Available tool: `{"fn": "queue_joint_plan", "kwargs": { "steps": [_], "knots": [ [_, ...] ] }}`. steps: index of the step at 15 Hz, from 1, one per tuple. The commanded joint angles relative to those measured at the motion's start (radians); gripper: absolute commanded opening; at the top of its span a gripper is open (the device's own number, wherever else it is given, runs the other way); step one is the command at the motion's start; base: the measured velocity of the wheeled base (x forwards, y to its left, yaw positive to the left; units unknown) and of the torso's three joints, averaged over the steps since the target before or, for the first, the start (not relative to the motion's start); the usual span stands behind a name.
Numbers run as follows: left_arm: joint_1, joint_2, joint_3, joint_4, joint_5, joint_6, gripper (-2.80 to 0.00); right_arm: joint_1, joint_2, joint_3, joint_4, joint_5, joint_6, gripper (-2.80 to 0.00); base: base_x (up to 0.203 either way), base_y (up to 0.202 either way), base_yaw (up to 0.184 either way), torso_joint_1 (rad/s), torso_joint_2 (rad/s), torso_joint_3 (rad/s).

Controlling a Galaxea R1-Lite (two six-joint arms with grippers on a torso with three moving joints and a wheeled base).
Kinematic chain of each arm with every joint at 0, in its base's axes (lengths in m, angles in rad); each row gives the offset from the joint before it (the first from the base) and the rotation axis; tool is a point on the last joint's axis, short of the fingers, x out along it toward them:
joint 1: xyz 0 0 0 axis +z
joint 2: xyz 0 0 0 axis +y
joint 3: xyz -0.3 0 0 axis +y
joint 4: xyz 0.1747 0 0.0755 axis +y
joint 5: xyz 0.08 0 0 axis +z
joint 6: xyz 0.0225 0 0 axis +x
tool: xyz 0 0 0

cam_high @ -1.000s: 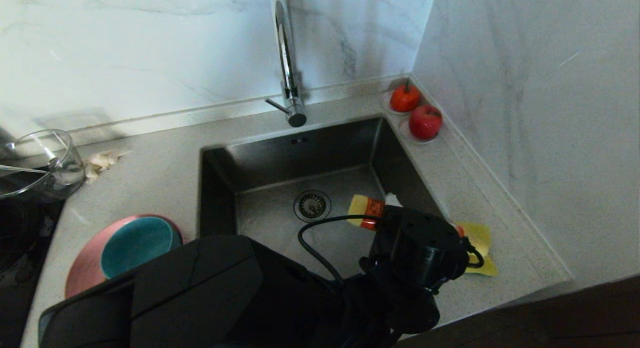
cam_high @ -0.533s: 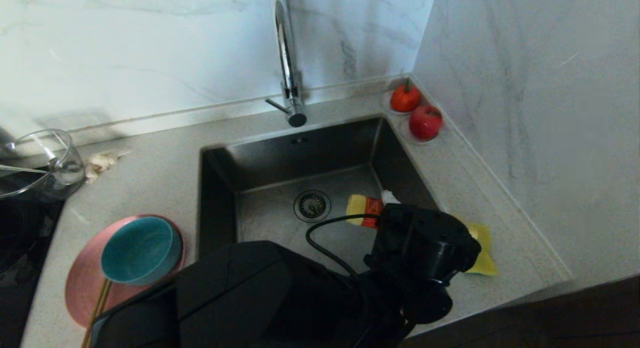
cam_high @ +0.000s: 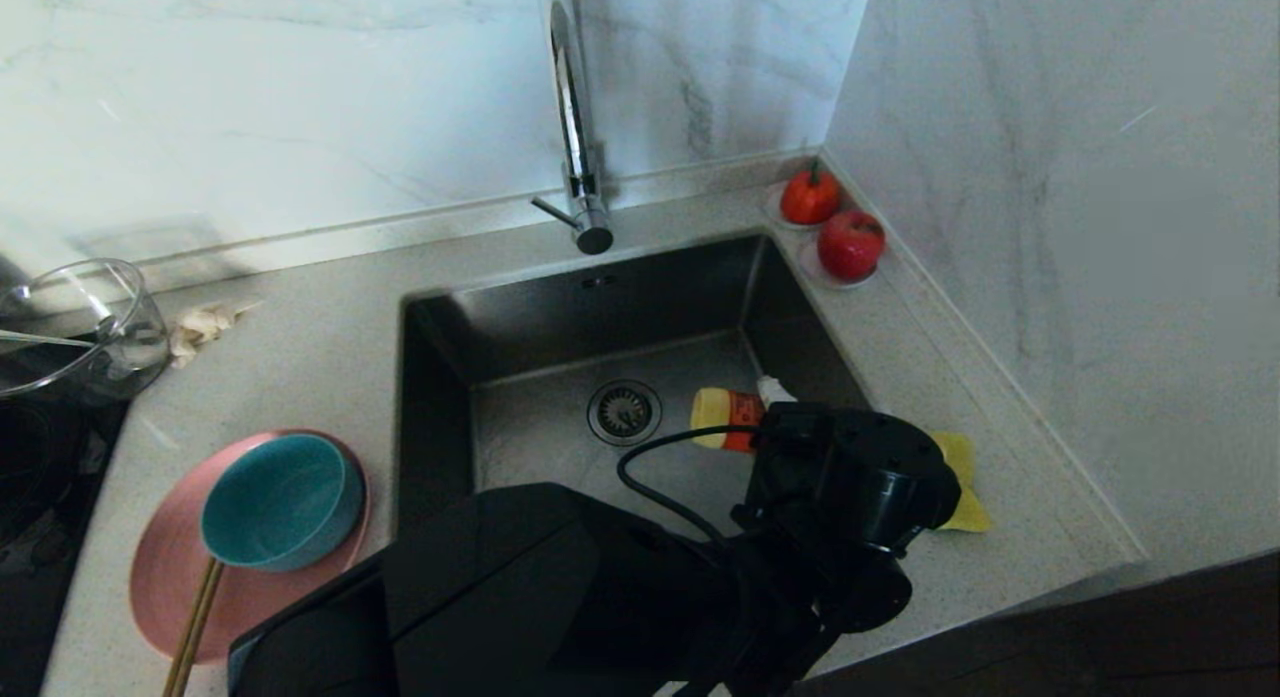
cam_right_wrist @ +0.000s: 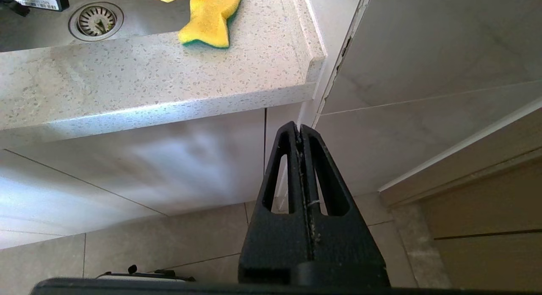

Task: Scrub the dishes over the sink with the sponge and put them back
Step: Squeeze it onto the sponge

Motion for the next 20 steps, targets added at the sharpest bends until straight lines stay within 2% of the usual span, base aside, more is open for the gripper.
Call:
{"fn": "queue_joint_plan", "kwargs": {
  "steps": [1,17,18,20],
  "knots": [
    [0.000,-0.002,-0.002,-0.010,0.002,0.008,-2.80,0.001,-0.001,0.000,0.000,0.000,-0.001,-2.80,0.000,0.000,0.000,0.000,0.00,0.000],
    [-0.008,-0.043,0.004,-0.016,0.004,-0.002,-2.80,-0.001,-0.001,0.000,0.000,0.000,-0.002,-2.80,0.000,0.000,0.000,0.000,0.00,0.000],
    [-0.009,-0.043,0.006,-0.023,0.009,-0.012,-2.80,0.001,-0.001,0.000,0.000,0.000,0.000,-2.80,0.000,0.000,0.000,0.000,0.00,0.000],
    [-0.009,-0.042,0.010,-0.025,0.009,-0.080,-2.80,-0.001,-0.001,0.000,0.000,0.000,-0.002,-2.80,0.000,0.000,0.000,0.000,0.00,0.000]
  ]
}}
